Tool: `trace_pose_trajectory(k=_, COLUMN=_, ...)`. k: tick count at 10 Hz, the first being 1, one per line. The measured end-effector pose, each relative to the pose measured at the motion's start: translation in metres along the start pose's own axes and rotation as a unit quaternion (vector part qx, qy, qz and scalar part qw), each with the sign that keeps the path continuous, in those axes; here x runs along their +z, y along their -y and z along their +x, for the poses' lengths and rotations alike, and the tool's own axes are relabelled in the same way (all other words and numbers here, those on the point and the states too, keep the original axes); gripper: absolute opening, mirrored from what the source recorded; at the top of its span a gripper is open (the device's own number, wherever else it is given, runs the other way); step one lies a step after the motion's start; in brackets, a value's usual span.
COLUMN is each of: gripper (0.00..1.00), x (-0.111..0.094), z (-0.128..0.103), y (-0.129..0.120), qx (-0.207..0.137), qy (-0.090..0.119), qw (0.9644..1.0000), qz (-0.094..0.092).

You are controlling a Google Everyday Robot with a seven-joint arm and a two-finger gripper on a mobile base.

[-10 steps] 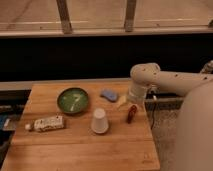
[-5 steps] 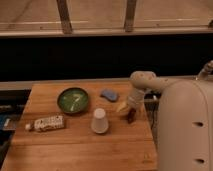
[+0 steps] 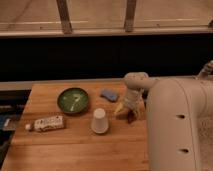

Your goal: Place the pepper on the white sponge

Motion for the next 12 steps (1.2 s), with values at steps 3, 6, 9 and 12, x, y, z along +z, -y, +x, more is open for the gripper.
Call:
trace_pose_trajectory(k=3, gripper=0.43, x=0.000, z=0.002, y=0.004, qx=0.001, qy=0.000, qw=1.0000, qz=0.007)
trace_pose_trajectory(k=6, gripper=0.14, x=-0.005, z=0.005, y=0.008, qx=-0.004, qy=0.004, qw=0.9999, qz=0.009)
trace_pose_trajectory(k=9, gripper=0.12, x=-0.015, z=0.007, y=0.014, qx=-0.005, qy=0.019, qw=0.9998, qz=-0.003)
trace_pose_trajectory(k=12, gripper=0.12, x=-0.048, z=0.009, y=-0.001, qx=-0.038, qy=0.047, qw=0.9981, qz=-0.013)
